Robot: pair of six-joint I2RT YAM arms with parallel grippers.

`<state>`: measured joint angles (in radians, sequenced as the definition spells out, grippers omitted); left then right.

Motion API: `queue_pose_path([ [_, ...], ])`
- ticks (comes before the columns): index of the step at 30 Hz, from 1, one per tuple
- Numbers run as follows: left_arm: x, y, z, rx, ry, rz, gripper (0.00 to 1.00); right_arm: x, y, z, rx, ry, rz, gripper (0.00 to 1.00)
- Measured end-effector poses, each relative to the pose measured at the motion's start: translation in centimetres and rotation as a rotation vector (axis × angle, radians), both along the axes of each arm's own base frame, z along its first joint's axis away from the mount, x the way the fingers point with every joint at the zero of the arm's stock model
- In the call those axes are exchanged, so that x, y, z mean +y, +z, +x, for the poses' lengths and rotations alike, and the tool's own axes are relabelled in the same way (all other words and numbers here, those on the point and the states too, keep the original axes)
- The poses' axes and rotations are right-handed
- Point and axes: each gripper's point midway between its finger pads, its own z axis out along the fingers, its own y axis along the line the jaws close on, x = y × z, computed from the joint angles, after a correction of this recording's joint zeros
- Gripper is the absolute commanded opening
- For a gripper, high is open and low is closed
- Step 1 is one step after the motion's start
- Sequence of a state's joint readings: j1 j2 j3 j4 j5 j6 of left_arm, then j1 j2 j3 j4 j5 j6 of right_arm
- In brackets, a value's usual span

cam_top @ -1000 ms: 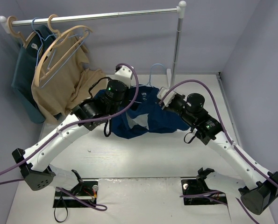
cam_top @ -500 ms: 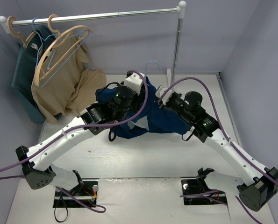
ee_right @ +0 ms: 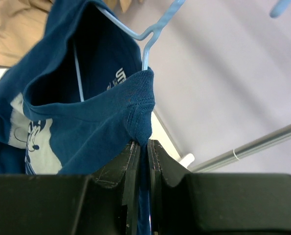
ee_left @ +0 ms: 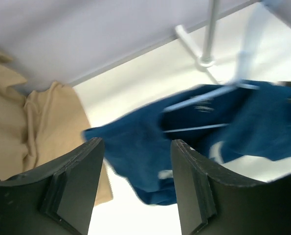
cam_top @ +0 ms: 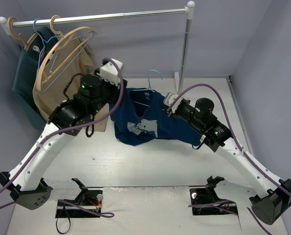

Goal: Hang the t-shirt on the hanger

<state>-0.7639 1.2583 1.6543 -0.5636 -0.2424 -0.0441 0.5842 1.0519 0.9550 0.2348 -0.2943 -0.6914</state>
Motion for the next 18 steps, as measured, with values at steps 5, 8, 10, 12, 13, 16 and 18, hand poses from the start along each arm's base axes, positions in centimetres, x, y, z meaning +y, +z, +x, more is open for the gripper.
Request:
queue_pose_path([
  [5,4.0,-1.2,2.3,0.072,-0.019,0.020,0.56,0.4,0.4,-0.8,0.003,0.042,0.013,0.00],
  [8,4.5,-2.6,2.7,0.129,-0.088,0.030,0.56,0.5,0.6,-1.4,0.002,0.064,0.020,0.00],
  [10,4.6,-3.5,2.8,0.164,-0.135,0.040,0.56,0.6,0.7,-1.6,0.002,0.075,0.024,0.00],
  [12,4.6,-4.3,2.8,0.188,-0.179,0.052,0.56,0.7,0.8,-1.8,0.004,0.083,0.026,0.00],
  [13,4.6,-4.7,2.9,0.197,-0.201,0.058,0.56,0.7,0.7,-1.8,0.006,0.087,0.027,0.00],
  [16,4.6,-5.8,3.0,0.234,-0.265,0.074,0.56,0.8,0.6,-2.0,0.013,0.095,0.025,0.00],
  [18,4.4,-6.4,3.2,0.248,-0.312,0.088,0.57,0.9,0.4,-2.1,0.020,0.101,0.022,0.00],
])
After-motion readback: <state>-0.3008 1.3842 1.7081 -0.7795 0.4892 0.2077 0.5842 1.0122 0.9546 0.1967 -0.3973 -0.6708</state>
